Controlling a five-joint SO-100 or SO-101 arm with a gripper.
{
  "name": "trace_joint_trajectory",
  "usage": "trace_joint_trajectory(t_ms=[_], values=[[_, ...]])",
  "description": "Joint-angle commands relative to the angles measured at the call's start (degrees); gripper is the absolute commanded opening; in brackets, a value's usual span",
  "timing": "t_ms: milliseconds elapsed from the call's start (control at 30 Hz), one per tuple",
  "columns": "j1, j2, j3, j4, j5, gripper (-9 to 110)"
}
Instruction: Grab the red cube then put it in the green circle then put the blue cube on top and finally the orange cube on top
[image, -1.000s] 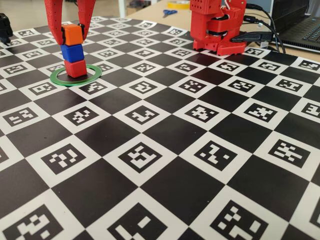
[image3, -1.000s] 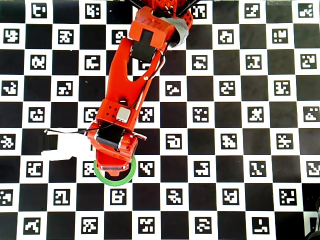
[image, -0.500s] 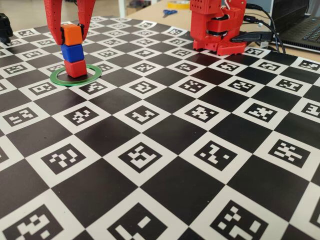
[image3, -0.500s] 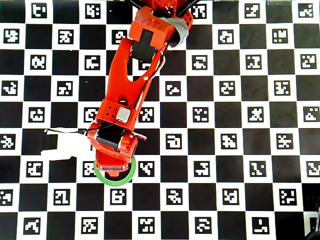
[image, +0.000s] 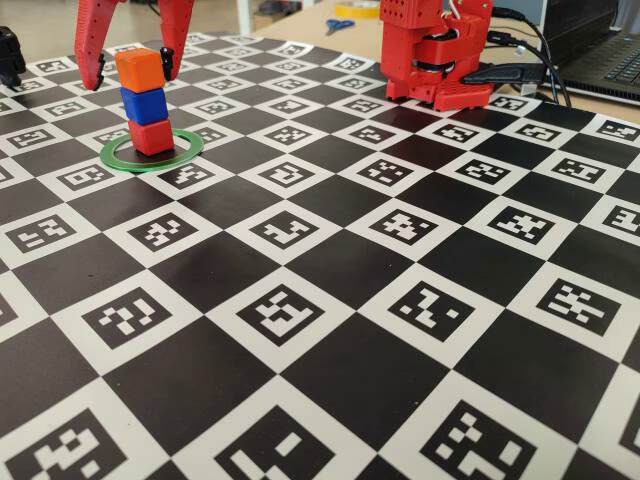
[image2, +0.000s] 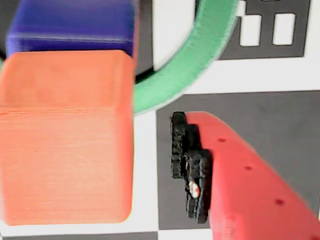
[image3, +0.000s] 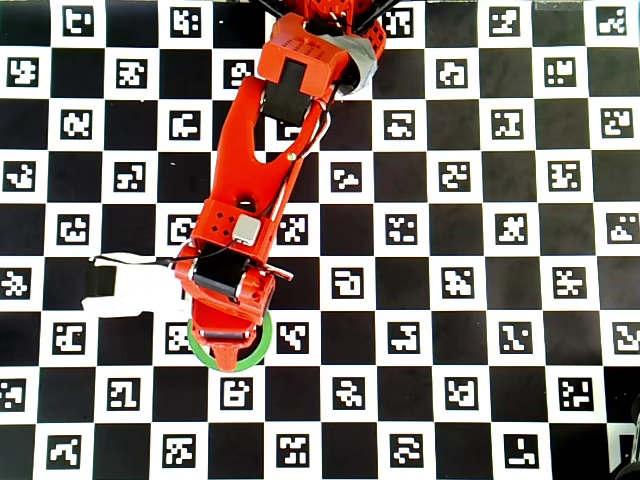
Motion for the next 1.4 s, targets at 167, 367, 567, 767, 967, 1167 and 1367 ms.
trace_joint_trajectory(t_ms=[167,367,567,767,967,1167,1367], values=[[0.79,8.96,-5.19,2.46,0.35,45],[0.62,13.54,-5.36,5.01,-0.26,45],[0.44,19.86,-2.46,6.33,-0.97,44],[0.26,27.07,3.43,5.1,-2.11,39],[0.44,35.95,13.36,0.18,-5.8,23],[1.14,47.29,29.88,-7.82,-8.79,12],[1.49,59.68,45.79,-16.17,-10.72,0]])
